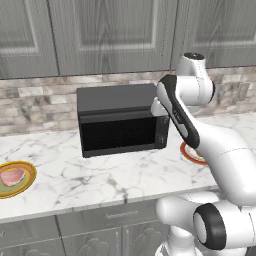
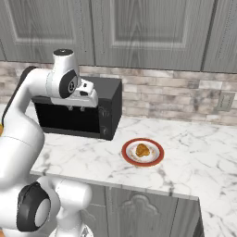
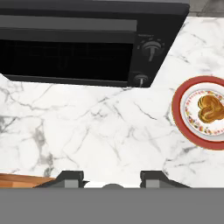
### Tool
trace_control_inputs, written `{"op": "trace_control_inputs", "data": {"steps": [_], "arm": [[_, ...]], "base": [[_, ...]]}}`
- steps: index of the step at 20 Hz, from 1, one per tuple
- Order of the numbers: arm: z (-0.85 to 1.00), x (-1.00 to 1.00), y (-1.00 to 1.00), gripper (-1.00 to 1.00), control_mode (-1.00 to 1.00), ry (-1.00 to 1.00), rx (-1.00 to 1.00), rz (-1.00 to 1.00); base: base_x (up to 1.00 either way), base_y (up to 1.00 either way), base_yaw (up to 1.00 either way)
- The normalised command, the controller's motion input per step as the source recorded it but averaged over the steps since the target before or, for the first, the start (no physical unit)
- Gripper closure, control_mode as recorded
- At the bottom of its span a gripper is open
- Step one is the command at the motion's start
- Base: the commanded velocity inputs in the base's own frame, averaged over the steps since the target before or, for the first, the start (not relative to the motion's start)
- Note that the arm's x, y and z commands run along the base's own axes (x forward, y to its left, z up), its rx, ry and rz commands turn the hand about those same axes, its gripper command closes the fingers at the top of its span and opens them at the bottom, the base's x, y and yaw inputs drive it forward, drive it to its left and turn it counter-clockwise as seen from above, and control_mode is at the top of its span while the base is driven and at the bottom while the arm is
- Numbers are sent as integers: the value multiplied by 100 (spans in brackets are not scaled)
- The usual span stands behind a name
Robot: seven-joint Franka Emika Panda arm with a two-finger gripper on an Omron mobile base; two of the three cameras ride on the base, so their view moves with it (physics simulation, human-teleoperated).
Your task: Open the toaster oven door. Place the bread on the bottom rack in the toaster oven and place the steak on the top rack.
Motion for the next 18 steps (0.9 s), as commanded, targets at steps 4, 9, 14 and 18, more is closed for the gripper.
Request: {"op": "trace_control_inputs", "data": {"steps": [4, 9, 14, 18], "arm": [[-4, 0, 1, -100, -100, 1, -4, 0], [-33, 5, 10, -100, -100, 5, -6, 4], [-45, 38, 16, -100, -100, 2, -21, 10], [-10, 15, 22, -100, -100, 0, -43, 19]], "base": [[0, 0, 0], [0, 0, 0], [0, 0, 0], [0, 0, 0]]}}
